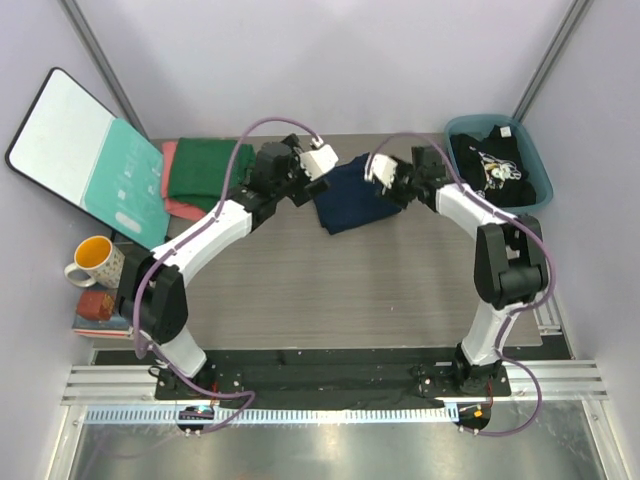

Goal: Fold and stack the t-shirts
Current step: Smooth out wrinkles on the folded tshirt

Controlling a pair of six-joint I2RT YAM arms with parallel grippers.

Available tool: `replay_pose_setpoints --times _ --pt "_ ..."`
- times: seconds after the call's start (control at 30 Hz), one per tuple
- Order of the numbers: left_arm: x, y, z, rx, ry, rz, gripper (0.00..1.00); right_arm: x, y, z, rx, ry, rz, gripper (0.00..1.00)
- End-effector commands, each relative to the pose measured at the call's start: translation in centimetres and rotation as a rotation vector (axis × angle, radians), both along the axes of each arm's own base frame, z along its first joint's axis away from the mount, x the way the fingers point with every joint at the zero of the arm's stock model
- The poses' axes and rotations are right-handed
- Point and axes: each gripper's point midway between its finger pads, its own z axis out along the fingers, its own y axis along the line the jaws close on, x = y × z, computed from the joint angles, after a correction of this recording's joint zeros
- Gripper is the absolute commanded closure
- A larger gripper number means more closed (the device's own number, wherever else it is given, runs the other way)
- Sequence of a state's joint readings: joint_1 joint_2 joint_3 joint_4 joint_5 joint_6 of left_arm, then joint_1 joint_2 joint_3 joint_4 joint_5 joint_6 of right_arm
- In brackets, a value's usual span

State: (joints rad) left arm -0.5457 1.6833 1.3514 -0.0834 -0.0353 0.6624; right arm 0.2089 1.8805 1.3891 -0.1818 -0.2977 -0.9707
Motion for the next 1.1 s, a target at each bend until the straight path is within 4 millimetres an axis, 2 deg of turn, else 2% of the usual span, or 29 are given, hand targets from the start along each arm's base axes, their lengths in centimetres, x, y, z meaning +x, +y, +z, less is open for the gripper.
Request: replay_pose_setpoints --times 0.0,0.03,0.07,0.13,0.2,0.23,0.3,0.33,0.37,0.4,0.43,0.5,0.53,0.6,0.7,0.73,0.8,0.83,0.87,0.97,1.03,1.07 --pt "0.0 4.2 -4.1 -0.089 0.178 0.225 0.0 -6.0 0.7 -1.5 -0.204 -0.045 0.312 0.33" --pt "-0.2 4.7 -4.7 -0.113 0.219 0.259 0.0 -7.7 1.1 -3.1 -0.249 -0.044 0.392 0.3" --pt "-0.2 5.0 -4.9 -0.125 0.227 0.281 0.0 -8.5 1.7 -2.4 -0.253 -0.079 0.436 0.29" --pt "-0.2 5.0 -5.3 -0.144 0.251 0.297 0.0 -10.3 2.8 -3.6 -0.288 -0.088 0.516 0.29" --pt "-0.2 4.7 -4.9 -0.191 0.281 0.324 0.0 -11.2 3.7 -3.6 -0.301 -0.104 0.557 0.29" --pt "-0.1 4.4 -5.6 -0.194 0.307 0.33 0.0 -11.5 4.1 -4.0 -0.31 -0.115 0.576 0.29" --pt "0.0 3.9 -5.6 -0.23 0.363 0.359 0.0 -12.0 5.6 -4.6 -0.317 -0.121 0.607 0.29" --pt "0.2 4.1 -6.6 -0.234 0.402 0.377 0.0 -11.8 6.4 -4.4 -0.313 -0.154 0.61 0.3" --pt "0.3 3.2 -6.5 -0.269 0.437 0.35 0.0 -12.0 7.4 -4.6 -0.301 -0.163 0.617 0.3" --pt "0.3 3.3 -6.9 -0.296 0.466 0.372 0.0 -11.9 8.0 -5.2 -0.309 -0.163 0.618 0.3" --pt "0.5 3.2 -7.8 -0.312 0.499 0.372 0.0 -11.3 8.7 -4.9 -0.306 -0.201 0.608 0.3" --pt "0.8 2.9 -8.1 -0.343 0.515 0.37 0.0 -11.1 10.5 -5.1 -0.295 -0.234 0.601 0.3" --pt "0.9 2.9 -8.6 -0.352 0.523 0.376 0.0 -10.3 11.2 -5.3 -0.294 -0.264 0.579 0.3" --pt "1.0 2.8 -9.8 -0.365 0.556 0.379 0.0 -10.3 12.5 -5.5 -0.278 -0.277 0.577 0.31" --pt "0.5 2.9 -11.0 -0.355 0.587 0.345 0.0 -10.0 13.5 -6.5 -0.283 -0.259 0.58 0.31" --pt "0.3 3.2 -11.9 -0.314 0.571 0.311 0.0 -9.8 14.0 -6.4 -0.28 -0.267 0.581 0.31" --pt "-0.1 3.4 -12.2 -0.264 0.532 0.252 0.0 -9.7 14.1 -7.5 -0.292 -0.248 0.58 0.32" --pt "-0.4 3.9 -13.1 -0.196 0.498 0.192 0.0 -9.4 14.5 -7.3 -0.292 -0.261 0.578 0.32" --pt "-0.5 4.1 -13.4 -0.168 0.477 0.166 0.0 -9.2 14.4 -8.0 -0.303 -0.251 0.567 0.32" --pt "-1.1 4.8 -14.5 -0.055 0.419 0.078 0.0 -8.5 14.8 -8.0 -0.302 -0.258 0.551 0.32" --pt "-0.6 5.2 -14.4 -0.076 0.413 0.106 0.0 -8.1 15.1 -8.1 -0.306 -0.259 0.541 0.33" --pt "-1.2 4.9 -14.7 -0.153 0.504 0.153 0.0 -8.0 15.1 -8.1 -0.309 -0.259 0.537 0.33"
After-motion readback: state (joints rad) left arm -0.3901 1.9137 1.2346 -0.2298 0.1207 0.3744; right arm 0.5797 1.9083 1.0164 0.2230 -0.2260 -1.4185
